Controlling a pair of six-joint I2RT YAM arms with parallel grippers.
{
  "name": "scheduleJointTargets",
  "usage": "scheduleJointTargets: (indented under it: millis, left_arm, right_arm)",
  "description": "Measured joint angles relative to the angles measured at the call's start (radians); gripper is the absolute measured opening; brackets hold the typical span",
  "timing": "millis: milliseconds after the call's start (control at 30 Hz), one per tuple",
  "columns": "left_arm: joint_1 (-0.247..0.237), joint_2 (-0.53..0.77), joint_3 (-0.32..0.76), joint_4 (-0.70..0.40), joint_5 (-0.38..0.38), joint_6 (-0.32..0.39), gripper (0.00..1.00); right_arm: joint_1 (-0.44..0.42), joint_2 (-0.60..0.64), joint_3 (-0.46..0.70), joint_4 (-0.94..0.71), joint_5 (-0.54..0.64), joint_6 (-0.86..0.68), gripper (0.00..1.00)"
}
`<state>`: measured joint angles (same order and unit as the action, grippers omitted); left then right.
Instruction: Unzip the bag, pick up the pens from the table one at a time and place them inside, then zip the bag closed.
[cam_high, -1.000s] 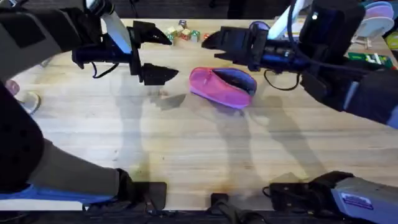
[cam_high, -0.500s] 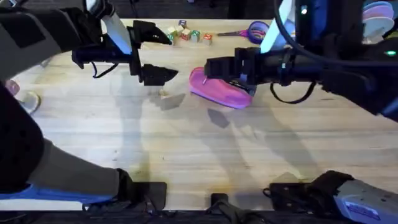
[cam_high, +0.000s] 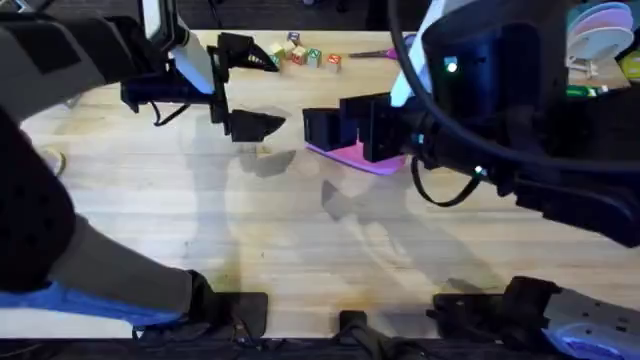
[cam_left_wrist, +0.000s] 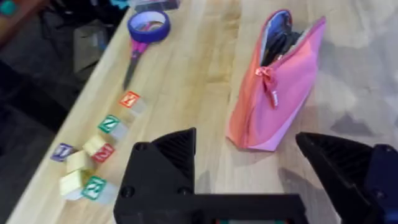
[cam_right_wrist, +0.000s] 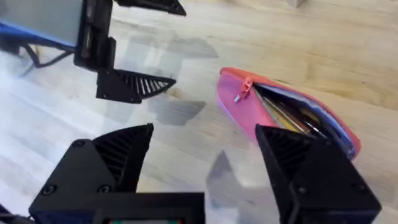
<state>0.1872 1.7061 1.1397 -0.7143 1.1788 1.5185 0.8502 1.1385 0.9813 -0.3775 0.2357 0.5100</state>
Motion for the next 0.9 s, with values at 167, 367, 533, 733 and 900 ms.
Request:
scheduleJointTargets:
  millis: [167,367,533,733,900]
  left_arm:
    - [-0.018,0.071,0.000,0.000,0.028,0.022,0.994]
    - [-0.083,0.132,0.000,0.003,0.037,0.030,0.993]
    - [-0.085,0.133,0.000,0.003,0.040,0.031,0.993]
    - [-0.085,0.133,0.000,0.003,0.041,0.031,0.993]
    - [-0.085,0.133,0.000,0.003,0.041,0.031,0.993]
  right_arm:
    - [0.013,0.000,0.000,-0.002,0.044,0.025,0.996]
    - [0.034,0.002,0.000,-0.016,0.125,0.169,0.997]
    - [0.107,0.047,0.000,-0.018,0.163,0.224,0.997]
    - [0.208,0.128,0.000,-0.017,0.312,0.291,0.997]
    - [0.246,0.146,0.000,-0.019,0.362,0.311,0.998]
